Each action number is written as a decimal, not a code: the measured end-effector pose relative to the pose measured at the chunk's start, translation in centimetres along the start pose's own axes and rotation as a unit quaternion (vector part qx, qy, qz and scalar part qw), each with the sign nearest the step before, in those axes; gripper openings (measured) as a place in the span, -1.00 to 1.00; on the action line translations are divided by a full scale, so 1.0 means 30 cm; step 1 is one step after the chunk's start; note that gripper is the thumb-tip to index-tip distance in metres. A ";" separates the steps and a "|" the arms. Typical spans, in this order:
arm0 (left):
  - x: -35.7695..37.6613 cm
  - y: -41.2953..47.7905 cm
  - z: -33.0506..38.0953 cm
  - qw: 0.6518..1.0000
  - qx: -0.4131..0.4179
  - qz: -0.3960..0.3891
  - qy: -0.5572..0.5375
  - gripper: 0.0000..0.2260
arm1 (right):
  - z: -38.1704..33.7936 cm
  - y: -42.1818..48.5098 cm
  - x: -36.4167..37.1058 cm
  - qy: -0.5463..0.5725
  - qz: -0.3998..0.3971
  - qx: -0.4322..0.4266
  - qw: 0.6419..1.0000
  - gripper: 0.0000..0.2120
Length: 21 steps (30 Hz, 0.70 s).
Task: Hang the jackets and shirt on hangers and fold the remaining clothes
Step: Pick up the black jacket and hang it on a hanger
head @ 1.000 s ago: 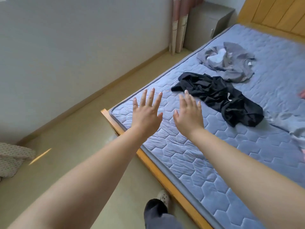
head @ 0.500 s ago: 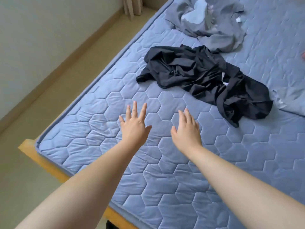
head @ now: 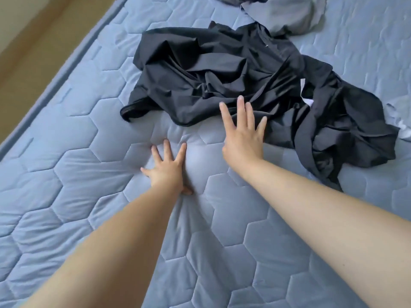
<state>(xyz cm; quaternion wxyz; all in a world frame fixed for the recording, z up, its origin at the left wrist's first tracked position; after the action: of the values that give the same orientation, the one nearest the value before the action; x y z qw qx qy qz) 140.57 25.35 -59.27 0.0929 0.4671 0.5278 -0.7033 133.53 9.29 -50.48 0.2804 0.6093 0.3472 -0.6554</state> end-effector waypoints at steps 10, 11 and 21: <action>0.002 0.062 0.013 1.000 0.008 -0.020 -0.002 0.25 | 0.118 0.258 0.097 0.040 -0.079 0.039 0.995 -0.75; 0.000 0.060 0.009 1.000 0.009 -0.017 -0.007 0.24 | 0.099 0.215 0.102 0.055 -0.080 0.026 0.995 -0.77; -0.017 0.036 0.023 0.999 0.012 0.025 -0.018 0.18 | 0.459 0.240 0.093 0.116 -0.146 0.260 0.948 0.05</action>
<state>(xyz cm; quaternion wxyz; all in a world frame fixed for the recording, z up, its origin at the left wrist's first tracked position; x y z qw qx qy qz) 141.15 24.14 -59.58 0.1142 0.4685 0.5062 -0.7150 130.63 -5.87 -53.83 -0.0283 0.6754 0.2800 -0.6817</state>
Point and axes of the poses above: each hand's wrist, its own y-axis towards the middle knuckle, its own x-axis out of the palm, z = x × y, the point moved 6 cm from there along y, towards the middle knuckle, and after that the axes turned 1 degree about -x, right-handed, at the moved point
